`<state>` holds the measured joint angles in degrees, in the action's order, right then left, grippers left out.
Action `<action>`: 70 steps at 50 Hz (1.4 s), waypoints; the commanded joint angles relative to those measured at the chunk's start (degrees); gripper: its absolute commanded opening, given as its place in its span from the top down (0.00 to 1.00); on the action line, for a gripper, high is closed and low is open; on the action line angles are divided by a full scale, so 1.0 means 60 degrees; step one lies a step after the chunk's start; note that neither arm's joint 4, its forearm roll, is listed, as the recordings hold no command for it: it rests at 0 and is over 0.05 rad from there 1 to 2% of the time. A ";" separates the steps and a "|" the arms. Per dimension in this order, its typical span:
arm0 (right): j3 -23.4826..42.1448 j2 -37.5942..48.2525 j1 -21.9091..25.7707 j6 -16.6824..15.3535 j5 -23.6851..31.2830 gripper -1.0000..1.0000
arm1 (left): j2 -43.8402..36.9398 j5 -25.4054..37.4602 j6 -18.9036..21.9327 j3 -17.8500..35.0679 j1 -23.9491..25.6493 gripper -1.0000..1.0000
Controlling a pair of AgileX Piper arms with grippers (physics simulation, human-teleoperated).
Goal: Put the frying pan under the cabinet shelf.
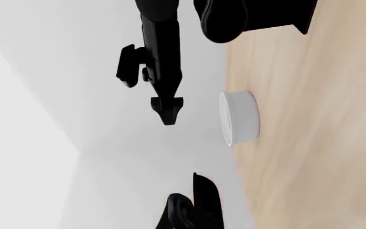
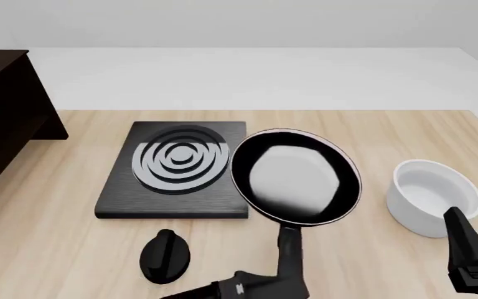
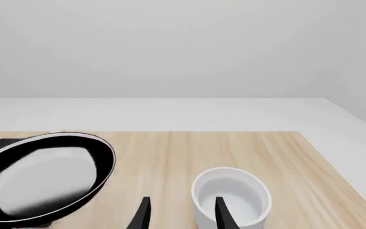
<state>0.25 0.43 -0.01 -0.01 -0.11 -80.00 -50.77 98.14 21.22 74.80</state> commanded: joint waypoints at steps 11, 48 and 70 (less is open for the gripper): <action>0.0000 0.0000 -0.0001 0.0000 0.0000 0.00 | 0.0411 -0.1925 0.0536 -0.0342 -0.1338 1.00; 0.0000 0.0000 0.0003 -0.0001 0.0000 0.00 | 0.1602 -0.3188 -0.0072 -0.2136 -0.4604 1.00; 0.0000 -0.0001 0.0001 -0.0003 0.0000 0.00 | 0.2412 -0.3188 -0.1034 -0.2768 -0.5780 1.00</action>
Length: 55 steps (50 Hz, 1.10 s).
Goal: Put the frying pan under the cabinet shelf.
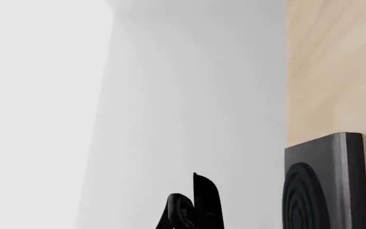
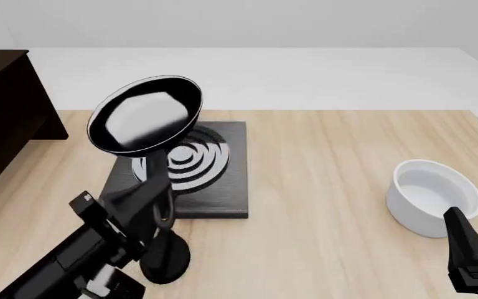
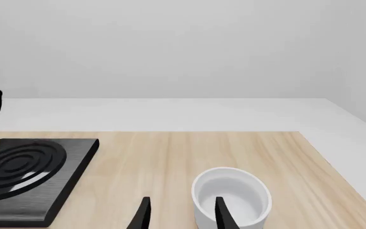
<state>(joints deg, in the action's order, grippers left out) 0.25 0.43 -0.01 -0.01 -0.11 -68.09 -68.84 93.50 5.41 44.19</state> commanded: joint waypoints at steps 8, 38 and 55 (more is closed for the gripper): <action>0.0000 -0.0004 0.0003 -0.0005 -0.0001 0.00 | 0.0682 -0.0176 -0.0569 -0.0372 -0.1200 1.00; 0.0000 -0.0003 -0.0001 0.0001 0.0000 0.00 | 0.0968 -0.0176 -0.1652 -0.0859 -0.2537 1.00; 0.0000 0.0000 0.0000 0.0000 0.0000 0.00 | 0.0825 -0.0176 -0.2177 -0.0899 -0.3036 1.00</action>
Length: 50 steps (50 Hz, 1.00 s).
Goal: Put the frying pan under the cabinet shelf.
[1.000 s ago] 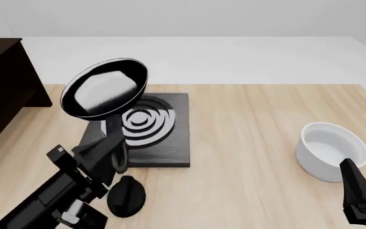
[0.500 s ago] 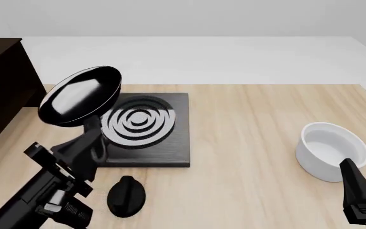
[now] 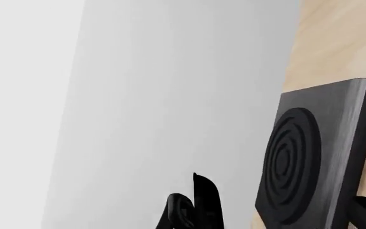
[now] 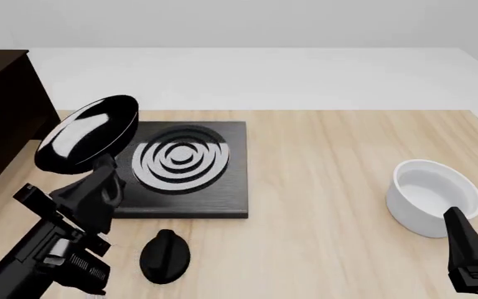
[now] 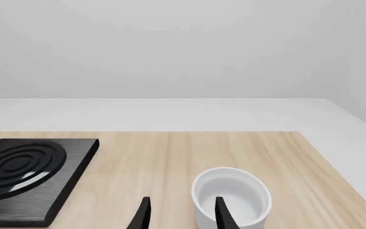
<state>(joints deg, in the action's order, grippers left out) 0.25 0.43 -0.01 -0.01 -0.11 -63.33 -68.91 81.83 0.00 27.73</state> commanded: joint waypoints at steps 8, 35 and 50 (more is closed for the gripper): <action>0.0000 0.0000 0.0001 -0.0001 0.0000 0.00 | -0.0008 -0.0165 -0.0442 0.0002 -0.0492 1.00; 0.0000 0.0002 0.0001 -0.0002 0.0000 0.00 | -0.0177 -0.0165 -0.1369 0.0009 -0.1128 1.00; 0.0000 0.0000 -0.0001 0.0000 0.0000 0.00 | -0.0425 -0.0165 -0.1799 0.0003 -0.1548 1.00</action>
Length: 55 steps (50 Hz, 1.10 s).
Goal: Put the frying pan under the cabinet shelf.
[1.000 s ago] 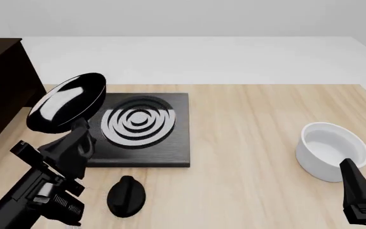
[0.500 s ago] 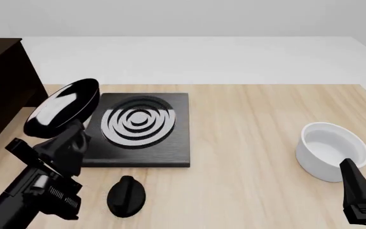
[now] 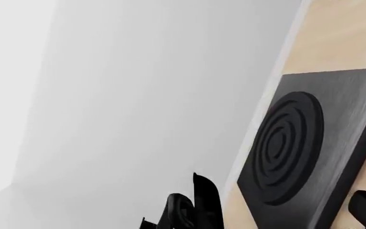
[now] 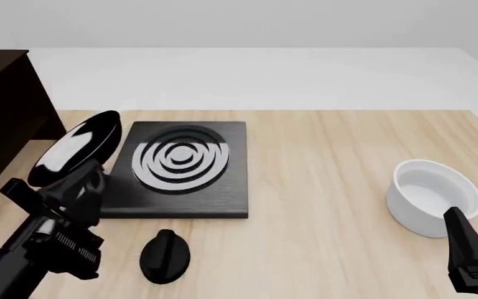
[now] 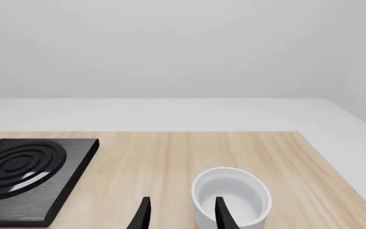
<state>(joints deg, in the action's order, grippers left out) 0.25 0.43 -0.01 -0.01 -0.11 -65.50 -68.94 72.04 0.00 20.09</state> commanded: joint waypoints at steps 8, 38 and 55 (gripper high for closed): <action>0.0000 0.0003 -0.0002 0.0003 0.0001 0.00 | -0.0158 -0.0159 -0.0264 0.0011 -0.0575 1.00; 0.0000 0.0002 0.0000 0.0001 0.0000 0.00 | -0.0364 -0.0159 -0.0691 0.0016 -0.1436 1.00; 0.0000 0.0001 0.0000 0.0001 0.0000 0.00 | -0.0527 -0.0159 -0.0860 0.0071 -0.1886 1.00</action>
<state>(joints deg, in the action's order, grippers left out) 0.25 0.43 0.00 -0.01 -0.11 -68.69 -68.98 66.62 0.00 10.44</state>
